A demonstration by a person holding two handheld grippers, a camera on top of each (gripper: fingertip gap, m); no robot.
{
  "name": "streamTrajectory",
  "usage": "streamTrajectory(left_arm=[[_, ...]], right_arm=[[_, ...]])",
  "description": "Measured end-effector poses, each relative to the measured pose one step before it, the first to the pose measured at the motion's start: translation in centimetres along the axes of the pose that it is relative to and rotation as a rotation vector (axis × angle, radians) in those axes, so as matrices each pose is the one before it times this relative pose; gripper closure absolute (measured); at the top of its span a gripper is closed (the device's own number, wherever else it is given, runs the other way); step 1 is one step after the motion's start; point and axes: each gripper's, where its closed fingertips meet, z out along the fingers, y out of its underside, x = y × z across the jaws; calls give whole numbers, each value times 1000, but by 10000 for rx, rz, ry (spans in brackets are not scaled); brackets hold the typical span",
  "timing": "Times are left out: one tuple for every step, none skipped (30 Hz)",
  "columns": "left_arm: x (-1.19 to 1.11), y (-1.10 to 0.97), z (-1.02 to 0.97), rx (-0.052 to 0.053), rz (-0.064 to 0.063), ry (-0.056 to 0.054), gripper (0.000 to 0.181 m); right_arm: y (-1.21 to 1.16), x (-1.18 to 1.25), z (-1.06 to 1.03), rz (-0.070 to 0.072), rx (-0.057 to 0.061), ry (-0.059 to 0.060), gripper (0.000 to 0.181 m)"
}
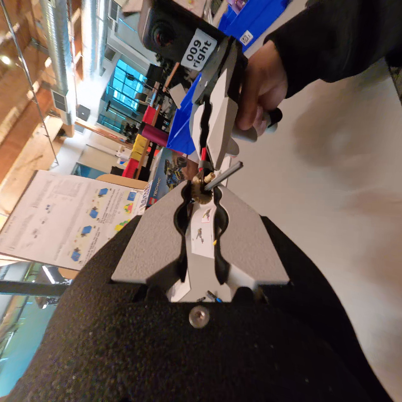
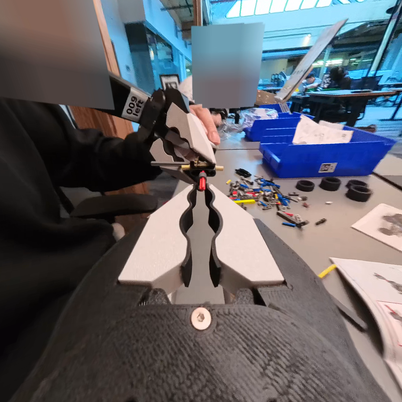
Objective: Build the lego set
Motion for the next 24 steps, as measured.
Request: streamTrajectory(left_arm=[[-170,-154,-103,175,26,-197,163],[-317,-139,-62,122,7,-301,163],[-336,-99,-57,91,84,-296,164],[-297,-191,-81,148,55,-223,164],[-351,-278,-95,200,-61,-225,164],[-355,-344,-87,221,-58,-229,165],[-242,-267,-61,166,9,-149,165],[-154,-138,-28,101,-23,-80,165],[-93,-163,-15,145,-174,-33,165],[-87,-169,-15,182,-318,-5,165],[-75,-106,-1,163,-326,-10,165],[-65,-49,11,108,-252,-15,165],[-55,-25,19,52,-173,-15,165],[-69,-10,22,14,-98,-37,165],[-68,-5,9,-8,-26,-44,165],[-60,-36,19,-4,28,-44,165],[-50,-52,13,-4,48,-47,165],[42,7,50,-47,39,12,165],[47,78,52,-80,72,19,165],[42,116,43,-99,151,-10,165],[72,159,41,-133,159,15,165],[82,133,33,-109,102,26,165],[43,14,6,-34,59,-11,165],[-46,-51,-11,5,56,-63,165]], right_arm=[[-121,-70,59,-374,-279,272,175],[-322,88,10,-243,-146,344,175],[-396,12,-33,-146,-61,239,175],[-384,-77,-15,-145,-15,151,175],[-496,-76,-14,-266,145,173,175],[-616,-71,-44,-285,298,188,175],[-360,-62,-22,-167,158,128,175],[-184,30,-4,-4,14,98,175],[-273,-67,-26,13,79,17,175],[-246,-90,-17,87,108,-9,175],[-233,-17,-23,165,106,-3,175],[-177,24,-30,123,100,17,175],[-97,30,-56,97,63,10,175],[-168,88,-106,85,103,30,175],[-200,128,-124,134,125,44,174],[-398,143,-143,178,256,65,173],[-442,83,-158,187,317,28,178],[2,-36,2,263,45,-119,178],[97,49,2,240,11,-97,178],[121,73,-31,77,33,-53,178],[232,116,-37,107,-71,-30,178],[197,82,-31,180,-79,-60,178],[41,-48,-41,183,29,-137,178],[-59,-94,-60,150,81,-146,174]])
